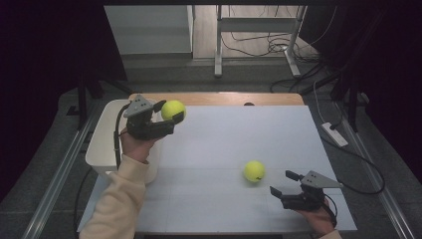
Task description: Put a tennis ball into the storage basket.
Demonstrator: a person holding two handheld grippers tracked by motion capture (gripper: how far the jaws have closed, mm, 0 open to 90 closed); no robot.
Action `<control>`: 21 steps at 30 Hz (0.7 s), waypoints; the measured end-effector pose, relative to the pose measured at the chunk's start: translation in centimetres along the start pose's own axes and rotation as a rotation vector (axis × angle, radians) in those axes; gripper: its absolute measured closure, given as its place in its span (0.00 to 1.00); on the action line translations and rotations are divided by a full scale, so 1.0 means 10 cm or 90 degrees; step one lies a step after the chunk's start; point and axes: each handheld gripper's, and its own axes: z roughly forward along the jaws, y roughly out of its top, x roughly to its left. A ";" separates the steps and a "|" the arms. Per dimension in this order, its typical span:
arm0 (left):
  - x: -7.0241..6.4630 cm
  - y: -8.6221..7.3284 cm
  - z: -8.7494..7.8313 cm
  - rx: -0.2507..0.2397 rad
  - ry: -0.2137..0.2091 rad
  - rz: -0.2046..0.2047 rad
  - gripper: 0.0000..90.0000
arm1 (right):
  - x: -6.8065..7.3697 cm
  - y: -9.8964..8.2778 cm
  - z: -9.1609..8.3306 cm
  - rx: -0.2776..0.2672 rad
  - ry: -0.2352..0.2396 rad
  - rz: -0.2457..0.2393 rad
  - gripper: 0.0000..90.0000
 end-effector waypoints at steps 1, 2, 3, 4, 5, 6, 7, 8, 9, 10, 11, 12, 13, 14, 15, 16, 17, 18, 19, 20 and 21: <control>0.01 0.00 -0.01 0.000 0.002 -0.001 0.31 | 0.00 0.00 0.00 0.000 0.000 -0.001 0.15; 0.02 0.00 -0.02 0.000 0.004 -0.001 0.31 | 0.00 0.00 0.00 0.000 0.000 -0.001 0.15; 0.03 0.00 -0.03 0.000 0.006 -0.001 0.31 | 0.00 0.00 0.00 0.000 0.000 -0.002 0.15; 0.04 0.00 -0.04 0.001 0.009 -0.001 0.31 | 0.00 0.00 0.00 0.000 0.000 -0.001 0.15; 0.05 -0.01 -0.05 0.001 0.012 -0.002 0.31 | 0.00 0.00 0.00 0.001 0.000 -0.001 0.15; 0.06 -0.01 -0.06 0.001 0.014 -0.003 0.31 | 0.00 0.00 0.00 0.001 0.000 -0.001 0.15; 0.08 -0.01 -0.06 0.001 0.016 -0.004 0.31 | 0.00 0.00 0.00 0.000 0.000 -0.001 0.15; 0.09 -0.01 -0.07 0.001 0.019 -0.005 0.31 | 0.01 0.00 0.00 0.000 0.000 -0.001 0.15; 0.10 -0.01 -0.07 0.002 0.021 -0.005 0.31 | 0.00 0.00 0.00 0.000 0.000 -0.001 0.15; 0.11 -0.02 -0.08 0.003 0.022 -0.007 0.31 | 0.00 0.00 0.00 0.000 0.000 -0.001 0.15; 0.13 -0.02 -0.08 0.005 0.025 -0.007 0.31 | 0.00 0.00 0.00 0.000 -0.001 -0.001 0.15; 0.13 -0.02 -0.08 0.005 0.025 -0.007 0.31 | 0.00 0.00 0.00 0.000 -0.001 -0.001 0.15; 0.14 -0.02 -0.09 0.006 0.027 -0.006 0.31 | 0.00 0.00 0.00 0.000 -0.001 -0.001 0.15; 0.15 -0.02 -0.09 0.007 0.030 -0.007 0.31 | 0.00 0.00 0.00 0.000 -0.001 -0.001 0.15; 0.16 -0.03 -0.09 0.007 0.032 -0.007 0.31 | 0.00 0.00 0.00 0.000 -0.001 -0.001 0.15; 0.18 -0.03 -0.10 0.008 0.035 -0.008 0.31 | 0.00 0.00 0.00 0.000 -0.001 -0.001 0.15; 0.19 -0.03 -0.11 0.008 0.037 -0.010 0.31 | 0.00 0.00 0.00 -0.001 -0.001 0.000 0.15; 0.19 -0.03 -0.11 0.009 0.039 -0.011 0.31 | 0.00 0.00 0.00 -0.001 -0.001 0.000 0.15; 0.20 -0.03 -0.11 0.010 0.040 -0.010 0.31 | 0.00 0.00 0.00 -0.001 -0.001 0.000 0.15; 0.21 -0.03 -0.12 0.010 0.042 -0.011 0.31 | 0.00 0.00 0.00 -0.001 -0.001 0.000 0.15; 0.21 -0.03 -0.12 0.011 0.044 -0.011 0.31 | 0.00 0.01 0.00 -0.001 -0.001 0.000 0.15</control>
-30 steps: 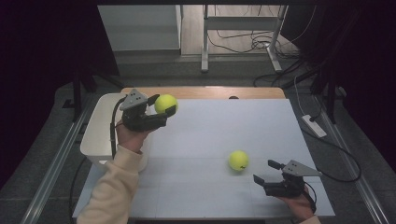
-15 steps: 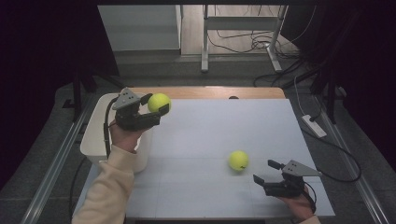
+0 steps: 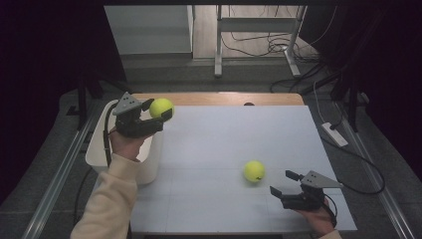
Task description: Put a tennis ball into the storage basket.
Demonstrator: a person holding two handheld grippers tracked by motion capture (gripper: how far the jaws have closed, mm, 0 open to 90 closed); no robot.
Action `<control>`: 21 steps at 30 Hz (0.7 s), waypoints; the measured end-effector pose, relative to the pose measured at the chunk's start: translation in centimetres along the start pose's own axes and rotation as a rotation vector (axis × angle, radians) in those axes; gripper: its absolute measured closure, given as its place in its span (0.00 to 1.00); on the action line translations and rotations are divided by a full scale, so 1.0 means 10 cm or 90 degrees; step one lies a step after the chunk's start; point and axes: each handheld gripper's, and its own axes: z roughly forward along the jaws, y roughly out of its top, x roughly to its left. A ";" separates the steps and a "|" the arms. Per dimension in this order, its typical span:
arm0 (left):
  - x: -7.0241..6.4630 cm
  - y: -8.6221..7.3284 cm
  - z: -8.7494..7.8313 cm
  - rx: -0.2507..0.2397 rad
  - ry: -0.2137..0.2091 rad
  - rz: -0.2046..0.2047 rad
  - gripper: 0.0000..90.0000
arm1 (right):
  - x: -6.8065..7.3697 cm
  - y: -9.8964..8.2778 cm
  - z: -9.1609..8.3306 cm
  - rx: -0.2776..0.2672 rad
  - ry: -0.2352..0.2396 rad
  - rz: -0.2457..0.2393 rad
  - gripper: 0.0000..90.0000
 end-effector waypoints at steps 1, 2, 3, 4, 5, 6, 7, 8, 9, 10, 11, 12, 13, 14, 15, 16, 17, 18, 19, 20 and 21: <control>0.01 0.00 -0.01 0.001 0.004 0.001 0.31 | 0.00 0.00 0.00 -0.001 0.000 0.000 0.15; 0.01 0.00 -0.01 0.003 0.006 0.004 0.31 | 0.00 0.00 0.00 -0.002 0.000 -0.001 0.15; 0.02 -0.01 -0.02 0.005 0.010 0.004 0.31 | 0.00 0.00 0.00 -0.003 0.001 0.000 0.15; 0.02 -0.01 -0.02 0.005 0.010 0.004 0.31 | 0.00 0.00 0.00 -0.004 0.002 0.000 0.15; 0.05 -0.01 -0.03 0.006 0.013 0.004 0.31 | 0.00 0.00 0.00 -0.004 0.002 0.001 0.15; 0.05 -0.01 -0.04 0.007 0.014 0.004 0.31 | 0.00 0.00 0.00 -0.005 0.001 0.000 0.15; 0.06 -0.01 -0.04 0.008 0.015 0.005 0.31 | 0.00 0.00 0.00 -0.006 0.001 0.001 0.15; 0.08 -0.01 -0.05 0.009 0.018 0.003 0.31 | 0.00 0.00 0.00 -0.006 0.001 0.001 0.15; 0.08 -0.01 -0.05 0.009 0.018 0.003 0.31 | 0.00 0.00 0.00 -0.006 0.001 0.001 0.15; 0.11 -0.01 -0.06 0.010 0.022 0.002 0.31 | 0.00 0.00 0.00 -0.005 0.000 0.001 0.15; 0.11 -0.01 -0.06 0.010 0.022 0.002 0.31 | 0.00 0.00 0.00 -0.005 0.000 0.001 0.15; 0.12 -0.01 -0.06 0.011 0.024 0.000 0.31 | 0.00 0.00 0.00 -0.005 0.000 0.001 0.15; 0.13 -0.01 -0.07 0.010 0.026 -0.002 0.31 | 0.00 0.00 0.00 -0.005 0.000 0.001 0.15; 0.15 -0.02 -0.08 0.009 0.026 -0.007 0.31 | 0.00 0.00 0.00 -0.004 -0.001 0.000 0.15; 0.16 -0.02 -0.08 0.009 0.027 -0.009 0.31 | 0.00 0.00 0.00 -0.004 -0.001 0.000 0.15; 0.18 -0.02 -0.09 0.009 0.027 -0.010 0.31 | 0.00 0.00 0.00 -0.004 -0.001 0.000 0.15; 0.18 -0.02 -0.09 0.009 0.027 -0.010 0.31 | 0.00 0.00 0.00 -0.004 -0.001 0.000 0.15; 0.19 -0.03 -0.09 0.009 0.027 -0.010 0.31 | 0.00 0.00 0.00 -0.004 -0.001 0.000 0.15; 0.20 -0.03 -0.10 0.009 0.028 -0.011 0.31 | 0.00 0.00 0.00 -0.003 -0.001 0.000 0.15; 0.21 -0.03 -0.10 0.010 0.030 -0.012 0.31 | 0.00 0.00 0.00 -0.003 -0.001 0.000 0.15; 0.23 -0.03 -0.11 0.011 0.033 -0.012 0.31 | 0.00 0.00 0.00 -0.003 -0.001 0.000 0.15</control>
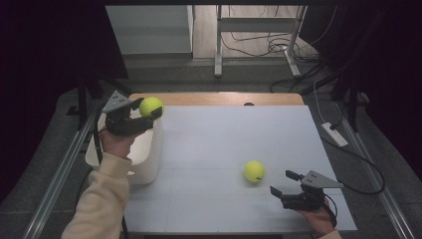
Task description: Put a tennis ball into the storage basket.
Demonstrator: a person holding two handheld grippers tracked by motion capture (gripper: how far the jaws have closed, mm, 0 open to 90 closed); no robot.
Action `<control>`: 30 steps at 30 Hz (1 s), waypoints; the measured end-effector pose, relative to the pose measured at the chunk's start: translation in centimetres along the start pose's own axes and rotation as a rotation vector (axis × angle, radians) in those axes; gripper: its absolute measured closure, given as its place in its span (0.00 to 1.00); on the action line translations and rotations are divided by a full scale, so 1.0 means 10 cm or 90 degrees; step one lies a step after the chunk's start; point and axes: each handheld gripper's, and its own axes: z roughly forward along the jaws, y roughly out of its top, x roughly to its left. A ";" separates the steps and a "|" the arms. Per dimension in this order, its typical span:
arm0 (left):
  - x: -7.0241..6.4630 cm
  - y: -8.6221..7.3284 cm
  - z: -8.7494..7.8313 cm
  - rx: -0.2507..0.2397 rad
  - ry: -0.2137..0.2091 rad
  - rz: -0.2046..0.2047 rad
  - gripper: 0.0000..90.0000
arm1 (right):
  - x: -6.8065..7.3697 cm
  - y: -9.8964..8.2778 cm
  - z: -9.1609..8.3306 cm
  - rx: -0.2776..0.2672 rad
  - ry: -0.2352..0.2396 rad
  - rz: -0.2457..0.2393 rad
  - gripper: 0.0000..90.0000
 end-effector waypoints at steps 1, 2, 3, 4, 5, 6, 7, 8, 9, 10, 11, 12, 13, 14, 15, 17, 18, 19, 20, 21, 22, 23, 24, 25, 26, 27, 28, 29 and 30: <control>0.01 0.00 0.00 0.000 0.002 -0.001 0.31 | 0.00 0.00 0.00 0.000 0.000 0.000 0.15; 0.03 0.00 -0.01 0.001 0.005 -0.002 0.31 | 0.00 0.00 0.00 -0.001 -0.001 -0.001 0.15; 0.04 -0.01 -0.01 0.001 0.008 -0.004 0.31 | 0.00 0.00 0.00 -0.002 -0.001 -0.001 0.15; 0.05 -0.01 -0.02 0.001 0.010 -0.005 0.31 | 0.00 0.00 0.00 -0.002 -0.001 -0.001 0.16; 0.06 -0.01 -0.02 0.002 0.013 -0.006 0.31 | 0.00 0.00 0.00 -0.001 -0.002 -0.001 0.15; 0.07 -0.01 -0.02 0.003 0.015 -0.006 0.31 | 0.00 0.00 0.00 0.000 -0.001 -0.001 0.15; 0.09 -0.02 -0.02 0.003 0.018 -0.007 0.31 | 0.00 0.00 0.00 0.000 -0.001 -0.002 0.15; 0.10 -0.02 -0.02 0.003 0.019 -0.009 0.31 | 0.00 0.00 0.00 0.000 -0.001 -0.001 0.16; 0.11 -0.02 -0.03 0.004 0.021 -0.011 0.31 | 0.00 0.00 0.00 0.000 -0.001 -0.001 0.16; 0.12 -0.02 -0.03 0.005 0.023 -0.012 0.31 | 0.00 0.00 0.00 0.000 -0.001 -0.001 0.16; 0.13 -0.02 -0.03 0.006 0.024 -0.012 0.31 | 0.00 0.00 0.00 0.001 -0.002 -0.001 0.16; 0.14 -0.02 -0.03 0.008 0.025 -0.012 0.31 | 0.00 0.00 0.00 0.001 -0.002 -0.002 0.16; 0.15 -0.02 -0.03 0.009 0.026 -0.012 0.31 | 0.00 0.00 0.00 0.001 -0.002 -0.002 0.15; 0.15 -0.02 -0.03 0.009 0.028 -0.012 0.31 | 0.00 0.00 0.00 0.001 -0.002 -0.002 0.15; 0.16 -0.02 -0.03 0.010 0.029 -0.011 0.31 | 0.00 0.00 0.00 0.002 -0.002 -0.002 0.15; 0.17 -0.02 -0.03 0.010 0.031 -0.012 0.31 | 0.00 0.00 0.00 0.003 -0.002 -0.002 0.15; 0.19 -0.03 -0.03 0.011 0.032 -0.014 0.31 | 0.00 0.00 0.00 0.002 -0.002 -0.002 0.15; 0.20 -0.03 -0.03 0.013 0.035 -0.014 0.31 | 0.00 0.00 0.00 0.002 -0.002 -0.002 0.15; 0.21 -0.03 -0.02 0.015 0.037 -0.017 0.31 | 0.00 0.00 0.00 0.001 -0.003 -0.002 0.16; 0.23 -0.04 -0.02 0.016 0.039 -0.018 0.31 | 0.00 0.00 0.00 0.001 -0.002 -0.002 0.15; 0.23 -0.04 -0.02 0.017 0.041 -0.018 0.31 | 0.00 0.00 0.00 0.000 -0.002 -0.001 0.15; 0.24 -0.04 -0.02 0.021 0.043 -0.017 0.31 | 0.00 0.00 0.00 0.002 -0.002 -0.002 0.16; 0.25 -0.03 -0.01 0.023 0.046 -0.017 0.31 | 0.00 0.00 0.00 0.002 -0.002 -0.002 0.16; 0.26 -0.03 -0.01 0.024 0.047 -0.018 0.31 | 0.00 0.00 0.00 0.003 -0.003 -0.002 0.16; 0.27 -0.03 -0.01 0.024 0.048 -0.019 0.31 | 0.00 0.00 0.00 0.003 -0.003 -0.002 0.15; 0.28 -0.03 -0.01 0.025 0.051 -0.019 0.31 | 0.00 0.00 0.00 0.002 -0.003 -0.003 0.16; 0.29 -0.03 -0.01 0.025 0.053 -0.019 0.31 | 0.00 0.00 0.00 0.002 -0.003 -0.003 0.15; 0.30 -0.03 -0.01 0.025 0.054 -0.019 0.31 | 0.00 0.00 0.00 0.001 -0.003 -0.002 0.15; 0.30 -0.02 -0.01 0.026 0.056 -0.019 0.31 | 0.00 0.00 0.00 0.001 -0.002 -0.001 0.15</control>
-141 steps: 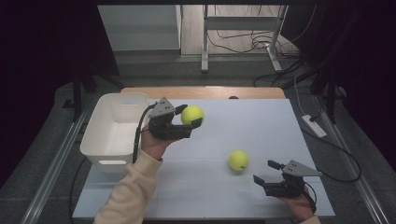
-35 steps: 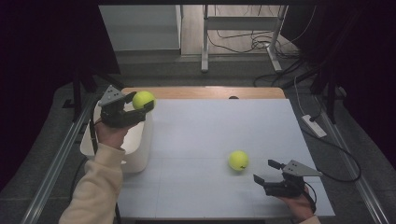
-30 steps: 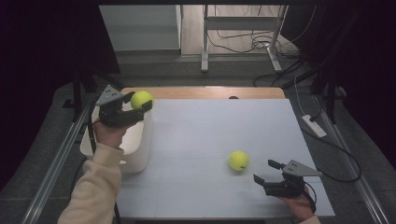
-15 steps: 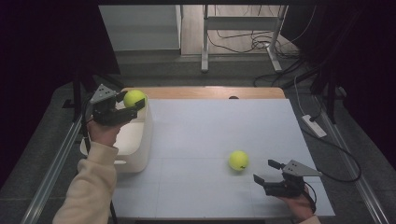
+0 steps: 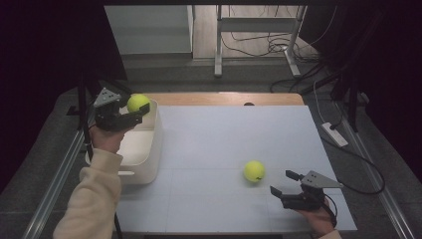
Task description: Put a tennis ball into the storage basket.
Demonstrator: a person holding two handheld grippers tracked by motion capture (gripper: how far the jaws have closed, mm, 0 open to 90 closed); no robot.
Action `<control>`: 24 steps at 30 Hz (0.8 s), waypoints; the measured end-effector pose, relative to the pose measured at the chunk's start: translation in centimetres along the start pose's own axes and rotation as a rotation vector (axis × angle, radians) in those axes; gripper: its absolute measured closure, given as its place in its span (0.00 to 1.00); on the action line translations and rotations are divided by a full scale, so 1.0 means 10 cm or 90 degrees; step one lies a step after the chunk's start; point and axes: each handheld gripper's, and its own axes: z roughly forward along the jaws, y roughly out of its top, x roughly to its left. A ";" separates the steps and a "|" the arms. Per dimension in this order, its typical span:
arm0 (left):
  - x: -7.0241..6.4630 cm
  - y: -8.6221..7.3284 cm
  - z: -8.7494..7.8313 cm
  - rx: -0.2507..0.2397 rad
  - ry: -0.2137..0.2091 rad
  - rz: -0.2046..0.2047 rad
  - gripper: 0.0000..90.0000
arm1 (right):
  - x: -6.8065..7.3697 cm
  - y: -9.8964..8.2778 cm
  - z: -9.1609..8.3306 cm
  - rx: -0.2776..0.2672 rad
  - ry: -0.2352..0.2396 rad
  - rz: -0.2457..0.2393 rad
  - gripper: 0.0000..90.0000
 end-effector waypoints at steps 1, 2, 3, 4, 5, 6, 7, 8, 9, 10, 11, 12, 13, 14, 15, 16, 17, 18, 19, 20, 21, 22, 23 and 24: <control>0.01 0.00 0.00 0.001 0.002 0.000 0.31 | 0.00 0.00 0.00 -0.001 0.000 0.000 0.16; 0.01 0.00 0.00 0.003 0.003 -0.001 0.31 | 0.00 0.00 0.00 0.000 0.000 0.000 0.15; 0.02 0.00 0.00 0.003 0.004 -0.002 0.31 | 0.00 0.00 0.00 0.001 -0.001 -0.001 0.15; 0.03 0.00 0.00 0.004 0.005 -0.003 0.31 | 0.00 0.00 0.00 0.002 -0.001 -0.001 0.15; 0.04 0.00 0.00 0.005 0.007 -0.004 0.31 | 0.00 0.00 0.00 0.002 -0.001 -0.002 0.15; 0.04 0.00 0.00 0.005 0.007 -0.004 0.31 | 0.00 0.00 0.00 0.002 -0.001 -0.002 0.15; 0.05 -0.01 0.00 0.005 0.008 -0.006 0.31 | 0.00 0.00 0.00 0.001 -0.001 -0.001 0.15; 0.06 -0.01 0.00 0.006 0.008 -0.007 0.31 | 0.00 0.00 0.00 0.001 -0.001 -0.001 0.16; 0.06 -0.01 0.01 0.007 0.009 -0.007 0.31 | 0.00 0.00 0.00 0.001 -0.001 -0.001 0.15; 0.07 -0.01 0.01 0.007 0.010 -0.008 0.31 | 0.00 0.00 0.00 0.001 -0.001 -0.001 0.15; 0.07 -0.01 0.01 0.008 0.011 -0.008 0.31 | 0.00 0.00 0.00 0.002 -0.001 -0.001 0.16; 0.08 -0.01 0.01 0.010 0.012 -0.008 0.31 | 0.00 0.00 0.00 0.002 -0.001 -0.001 0.15; 0.08 -0.01 0.02 0.010 0.014 -0.009 0.31 | 0.00 0.00 0.00 0.003 -0.001 -0.001 0.15; 0.10 -0.02 0.02 0.013 0.017 -0.009 0.31 | 0.00 0.00 0.00 0.002 -0.001 -0.001 0.15; 0.10 -0.02 0.02 0.013 0.017 -0.011 0.31 | 0.00 0.00 0.00 0.002 -0.002 -0.001 0.15; 0.12 -0.02 0.02 0.016 0.021 -0.012 0.31 | 0.00 0.00 0.00 0.001 -0.002 0.000 0.15; 0.13 -0.03 0.03 0.019 0.023 -0.013 0.31 | 0.00 0.00 0.00 0.001 -0.002 0.000 0.15; 0.14 -0.03 0.03 0.021 0.026 -0.015 0.31 | 0.00 0.00 0.00 0.001 -0.002 0.000 0.16; 0.16 -0.04 0.03 0.024 0.028 -0.017 0.31 | 0.00 0.00 0.00 0.001 -0.002 0.000 0.15; 0.18 -0.04 0.04 0.027 0.031 -0.019 0.31 | 0.00 0.00 0.00 0.001 -0.002 0.001 0.15; 0.20 -0.05 0.03 0.029 0.033 -0.022 0.31 | 0.00 0.00 0.01 0.002 -0.002 0.001 0.15; 0.21 -0.06 0.03 0.031 0.035 -0.025 0.31 | 0.00 0.00 0.01 0.002 -0.003 0.002 0.15; 0.23 -0.06 0.03 0.033 0.038 -0.028 0.31 | 0.00 0.00 0.01 0.003 -0.003 0.002 0.15; 0.25 -0.07 0.03 0.036 0.041 -0.028 0.31 | 0.00 0.00 0.01 0.003 -0.003 0.001 0.16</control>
